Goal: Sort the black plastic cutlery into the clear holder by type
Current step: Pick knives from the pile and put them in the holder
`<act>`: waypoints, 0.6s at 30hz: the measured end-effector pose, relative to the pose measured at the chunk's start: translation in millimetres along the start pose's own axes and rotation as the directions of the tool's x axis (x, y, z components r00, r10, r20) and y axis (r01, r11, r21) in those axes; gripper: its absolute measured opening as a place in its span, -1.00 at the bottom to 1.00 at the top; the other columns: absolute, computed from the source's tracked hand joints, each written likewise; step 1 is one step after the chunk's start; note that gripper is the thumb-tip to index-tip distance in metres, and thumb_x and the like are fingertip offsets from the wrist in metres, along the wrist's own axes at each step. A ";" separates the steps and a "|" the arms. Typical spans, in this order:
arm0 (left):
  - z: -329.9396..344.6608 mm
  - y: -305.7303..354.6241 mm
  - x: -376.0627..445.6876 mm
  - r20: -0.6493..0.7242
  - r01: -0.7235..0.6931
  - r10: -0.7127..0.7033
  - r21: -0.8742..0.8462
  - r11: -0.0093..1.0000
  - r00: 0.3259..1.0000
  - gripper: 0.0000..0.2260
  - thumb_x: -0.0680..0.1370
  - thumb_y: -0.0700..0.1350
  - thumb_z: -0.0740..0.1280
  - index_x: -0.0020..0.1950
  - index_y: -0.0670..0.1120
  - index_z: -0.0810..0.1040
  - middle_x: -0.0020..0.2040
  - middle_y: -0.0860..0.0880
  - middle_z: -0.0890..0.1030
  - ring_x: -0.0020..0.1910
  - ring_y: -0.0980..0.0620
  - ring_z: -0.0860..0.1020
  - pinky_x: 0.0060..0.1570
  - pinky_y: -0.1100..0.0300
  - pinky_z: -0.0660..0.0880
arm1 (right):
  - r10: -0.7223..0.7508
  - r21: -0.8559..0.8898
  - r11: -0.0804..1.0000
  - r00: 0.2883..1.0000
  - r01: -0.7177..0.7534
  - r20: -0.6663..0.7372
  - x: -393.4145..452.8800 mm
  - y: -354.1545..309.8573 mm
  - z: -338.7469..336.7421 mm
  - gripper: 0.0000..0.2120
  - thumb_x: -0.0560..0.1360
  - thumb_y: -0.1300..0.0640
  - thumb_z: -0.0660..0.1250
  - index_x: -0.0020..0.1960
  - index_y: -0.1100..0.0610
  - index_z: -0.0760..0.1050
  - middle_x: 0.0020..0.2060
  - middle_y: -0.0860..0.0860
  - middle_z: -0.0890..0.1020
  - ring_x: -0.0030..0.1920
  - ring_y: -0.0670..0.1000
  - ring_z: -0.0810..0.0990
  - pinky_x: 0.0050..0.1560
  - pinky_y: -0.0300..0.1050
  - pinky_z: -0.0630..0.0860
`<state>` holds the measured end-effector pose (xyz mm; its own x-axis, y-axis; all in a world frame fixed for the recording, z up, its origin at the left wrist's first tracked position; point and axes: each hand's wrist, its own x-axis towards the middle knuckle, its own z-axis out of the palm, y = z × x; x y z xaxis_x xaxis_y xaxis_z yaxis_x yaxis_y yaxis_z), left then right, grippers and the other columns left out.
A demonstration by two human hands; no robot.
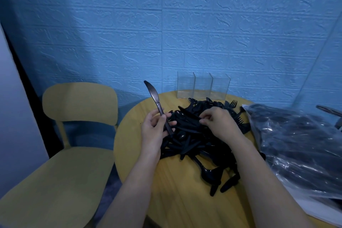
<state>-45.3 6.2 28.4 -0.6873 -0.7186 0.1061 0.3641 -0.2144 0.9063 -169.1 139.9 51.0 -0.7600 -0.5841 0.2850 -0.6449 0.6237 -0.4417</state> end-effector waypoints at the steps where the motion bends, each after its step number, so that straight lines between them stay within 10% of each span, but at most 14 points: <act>1: -0.3 0.1 -1.0 0.007 0.000 0.000 0.004 1.000 1.000 -0.79 0.61 -0.27 0.21 0.24 -0.23 0.42 -0.08 -0.09 0.64 -0.31 0.09 0.64 -0.30 0.20 0.61 | 0.014 0.086 0.996 0.996 -0.007 -0.083 -0.5 -0.6 -3.0 -0.92 0.51 0.16 0.37 0.00 0.07 0.61 -0.18 -0.04 0.58 -0.19 -0.10 0.51 -0.16 -0.29 0.44; 4: -1.2 0.7 -3.8 0.031 0.000 -0.001 0.014 1.000 1.000 -0.82 0.61 -0.25 0.21 0.21 -0.23 0.44 -0.09 -0.08 0.67 -0.27 0.03 0.65 -0.30 0.18 0.60 | 0.159 0.497 0.867 0.955 -0.013 -0.252 -0.3 -2.6 -14.7 -0.97 0.47 0.13 0.41 -0.15 0.04 0.59 -0.27 -0.07 0.61 -0.25 -0.10 0.55 -0.23 -0.36 0.42; 8: 0.9 1.8 -8.4 0.097 -0.008 0.002 0.059 0.998 0.995 -0.87 0.61 -0.24 0.22 0.14 -0.14 0.47 -0.09 -0.07 0.69 -0.22 -0.02 0.66 -0.26 0.13 0.61 | 0.158 0.815 0.580 0.980 0.007 -0.120 -7.5 -12.3 -24.0 -0.96 0.47 0.16 0.41 -0.10 0.12 0.61 -0.36 -0.05 0.57 -0.37 -0.12 0.48 -0.28 -0.26 0.42; 18: 11.1 -4.0 -13.7 0.260 -0.049 -0.002 0.189 0.981 0.966 -0.86 0.60 -0.27 0.21 0.11 -0.09 0.47 -0.21 -0.03 0.65 -0.30 0.04 0.66 -0.36 0.19 0.58 | 0.030 0.655 0.755 0.995 0.039 -0.095 -15.5 -43.1 -3.3 -0.92 0.49 0.24 0.32 -0.10 0.09 0.45 -0.46 0.00 0.58 -0.47 -0.05 0.56 -0.31 -0.22 0.48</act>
<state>-44.3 24.3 27.8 -0.8277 -0.5218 0.2066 0.2716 -0.0503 0.9611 -129.8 123.8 68.4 -0.7833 -0.5132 0.3507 -0.4643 0.1079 -0.8791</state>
